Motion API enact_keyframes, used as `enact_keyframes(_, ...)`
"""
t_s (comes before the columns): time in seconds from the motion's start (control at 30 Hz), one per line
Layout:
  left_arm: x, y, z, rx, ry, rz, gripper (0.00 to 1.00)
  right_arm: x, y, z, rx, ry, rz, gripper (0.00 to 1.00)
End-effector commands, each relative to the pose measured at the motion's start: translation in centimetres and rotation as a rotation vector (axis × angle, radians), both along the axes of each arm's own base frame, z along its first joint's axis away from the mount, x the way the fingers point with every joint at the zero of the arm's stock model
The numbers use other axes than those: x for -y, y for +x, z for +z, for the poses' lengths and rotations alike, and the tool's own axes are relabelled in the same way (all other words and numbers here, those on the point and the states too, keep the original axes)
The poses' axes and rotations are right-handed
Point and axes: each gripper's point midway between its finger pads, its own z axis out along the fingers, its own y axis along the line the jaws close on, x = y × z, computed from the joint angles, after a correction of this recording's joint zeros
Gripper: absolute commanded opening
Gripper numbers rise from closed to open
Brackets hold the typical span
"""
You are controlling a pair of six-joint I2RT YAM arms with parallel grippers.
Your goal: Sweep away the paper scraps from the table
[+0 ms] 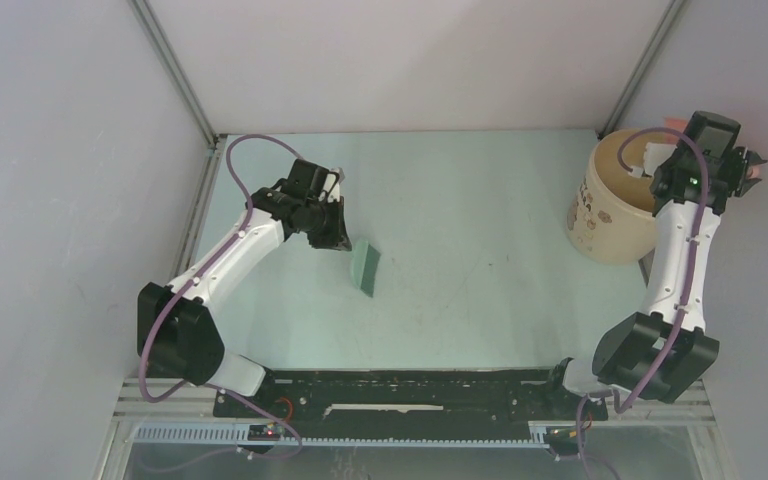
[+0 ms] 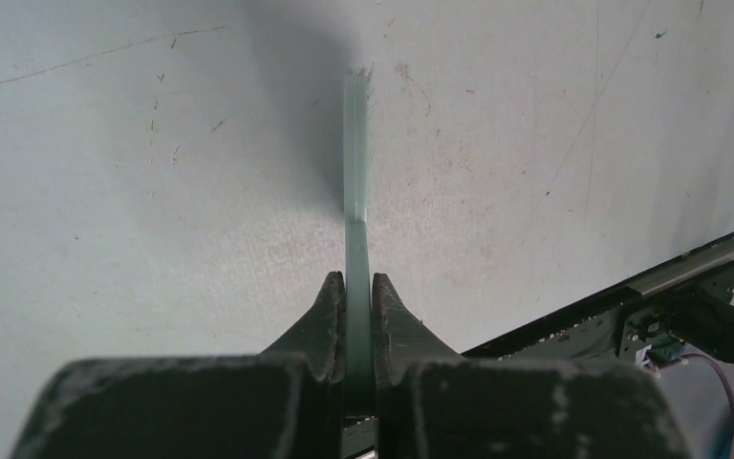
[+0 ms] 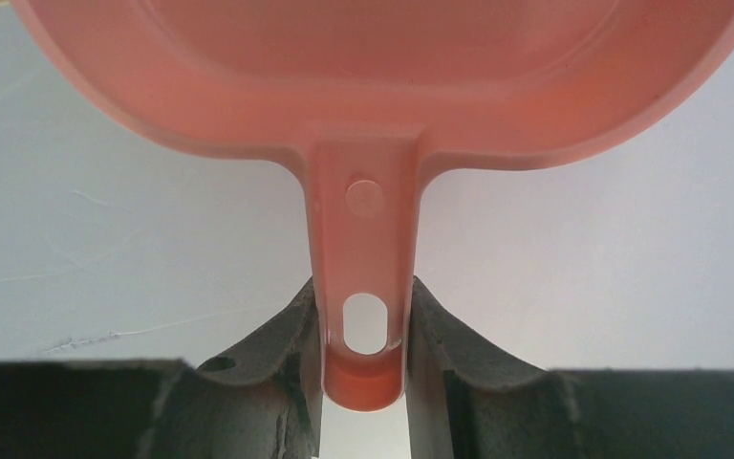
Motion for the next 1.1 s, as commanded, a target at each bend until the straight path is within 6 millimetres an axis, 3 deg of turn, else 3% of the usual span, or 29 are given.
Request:
enact_keyframes(0.0,0.5,0.7,1.8,0.05,-0.041,-0.013,0.0,-0.5,-1.3,2.5,0.095,-0.002,-0.018,0.0)
enact_keyframes(0.27,0.6,0.7,2.0,0.056,-0.046,-0.016,0.0,-4.1,1.2,4.4,0.307,0.103,0.072,0.0)
enact_keyframes(0.4,0.8,0.7,1.8,0.053,-0.054,-0.024,0.0,-7.7,2.8,5.0,0.413,0.215,0.138,0.0)
enact_keyframes(0.5,0.9,0.8,1.8,0.053,-0.058,-0.027,0.0,-11.1,3.3,3.9,0.412,0.34,0.189,0.0)
enact_keyframes(0.67,0.5,1.1,1.9,0.069,-0.036,-0.008,0.0,-17.2,2.6,-0.6,0.321,0.547,0.247,0.0)
enact_keyframes(0.77,0.3,1.4,2.3,0.091,-0.034,0.0,0.0,-21.9,1.7,-4.3,0.206,0.693,0.313,0.0)
enact_keyframes(0.93,-0.8,2.1,2.9,0.141,0.006,0.06,0.0,-28.3,-2.0,-13.4,-0.097,0.948,0.315,0.0)
enact_keyframes(1.0,-1.3,2.1,2.9,0.147,0.027,0.067,0.0,-30.2,-4.1,-17.8,-0.248,1.012,0.281,0.0)
enact_keyframes(1.07,-1.1,2.1,3.1,0.151,0.021,0.059,0.0,-31.8,-5.3,-20.7,-0.342,1.053,0.244,0.0)
